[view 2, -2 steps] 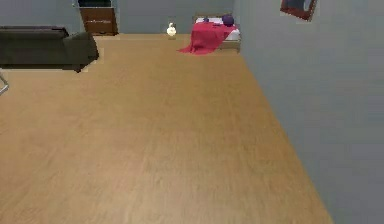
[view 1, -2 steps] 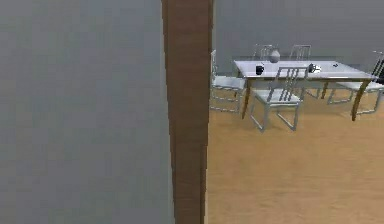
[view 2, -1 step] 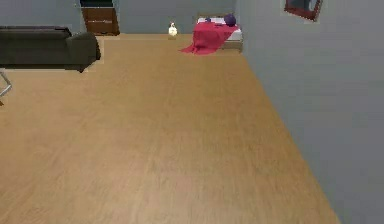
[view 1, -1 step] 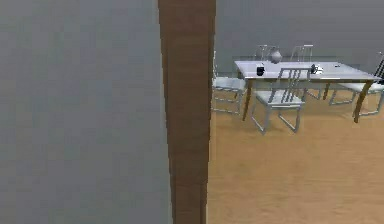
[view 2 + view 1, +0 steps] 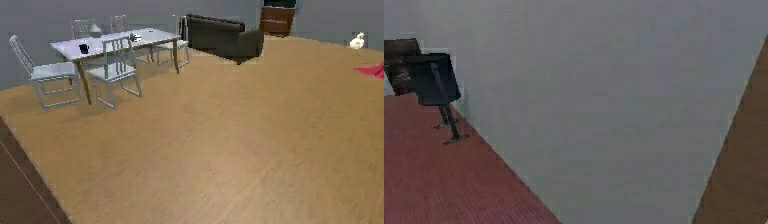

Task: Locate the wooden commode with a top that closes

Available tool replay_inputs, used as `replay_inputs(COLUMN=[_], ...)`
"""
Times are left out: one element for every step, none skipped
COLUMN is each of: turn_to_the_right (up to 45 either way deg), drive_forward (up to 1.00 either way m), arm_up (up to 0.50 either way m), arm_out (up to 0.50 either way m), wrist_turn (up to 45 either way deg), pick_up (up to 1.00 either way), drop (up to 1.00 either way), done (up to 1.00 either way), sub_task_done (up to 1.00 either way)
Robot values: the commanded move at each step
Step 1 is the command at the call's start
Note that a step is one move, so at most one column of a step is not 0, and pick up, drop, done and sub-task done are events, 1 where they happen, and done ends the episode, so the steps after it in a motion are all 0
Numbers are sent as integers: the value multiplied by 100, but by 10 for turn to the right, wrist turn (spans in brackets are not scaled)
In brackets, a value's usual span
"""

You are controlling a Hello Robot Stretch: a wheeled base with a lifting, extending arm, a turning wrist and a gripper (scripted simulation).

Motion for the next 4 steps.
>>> replay_inputs(turn_to_the_right=[-450,0,-150,0], drive_forward=[0,100,0,100], arm_up=[0,0,0,0], arm_out=[0,0,0,0], wrist_turn=[0,0,0,0], pick_up=[0,0,0,0], drop=[0,0,0,0], done=[0,0,0,0], sub_task_done=[0,0,0,0])
